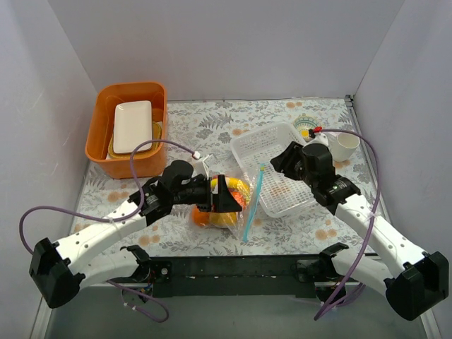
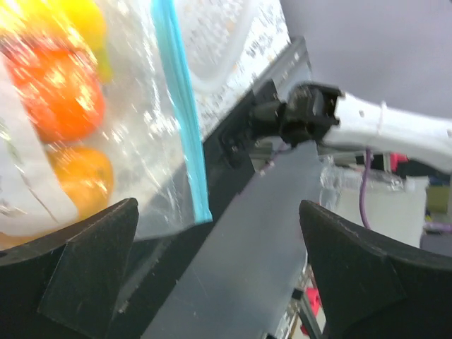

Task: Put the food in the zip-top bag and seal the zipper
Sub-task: Reset both arms

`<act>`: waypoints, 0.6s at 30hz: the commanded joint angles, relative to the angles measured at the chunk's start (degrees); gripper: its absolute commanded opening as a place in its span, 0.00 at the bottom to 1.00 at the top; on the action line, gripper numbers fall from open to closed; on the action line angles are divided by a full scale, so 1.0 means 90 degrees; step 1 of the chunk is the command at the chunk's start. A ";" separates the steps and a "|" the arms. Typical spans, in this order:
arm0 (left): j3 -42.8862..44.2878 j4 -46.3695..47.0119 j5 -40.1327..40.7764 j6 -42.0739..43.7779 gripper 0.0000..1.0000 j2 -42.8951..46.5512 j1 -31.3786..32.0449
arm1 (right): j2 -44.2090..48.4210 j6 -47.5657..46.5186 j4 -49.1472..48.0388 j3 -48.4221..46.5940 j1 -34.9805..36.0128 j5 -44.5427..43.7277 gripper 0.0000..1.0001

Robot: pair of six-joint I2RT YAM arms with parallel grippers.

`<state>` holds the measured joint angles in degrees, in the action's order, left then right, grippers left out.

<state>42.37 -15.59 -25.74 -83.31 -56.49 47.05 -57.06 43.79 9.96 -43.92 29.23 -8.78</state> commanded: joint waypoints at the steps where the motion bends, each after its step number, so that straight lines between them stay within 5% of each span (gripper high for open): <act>1: 0.1051 -0.0445 0.0028 0.0515 0.98 -0.0771 -0.0451 | 0.0110 -0.0548 0.0602 -0.0559 -0.0074 -0.0675 0.55; 18: 0.3338 -0.0943 0.0506 0.1541 0.98 -0.2658 -0.1984 | -0.1032 -0.2707 0.1286 -0.1536 -0.1968 0.0555 0.56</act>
<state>68.53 -22.96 -22.26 -72.53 -79.42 32.18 -64.40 25.58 21.21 -54.17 13.72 -7.73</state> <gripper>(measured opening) 0.981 0.557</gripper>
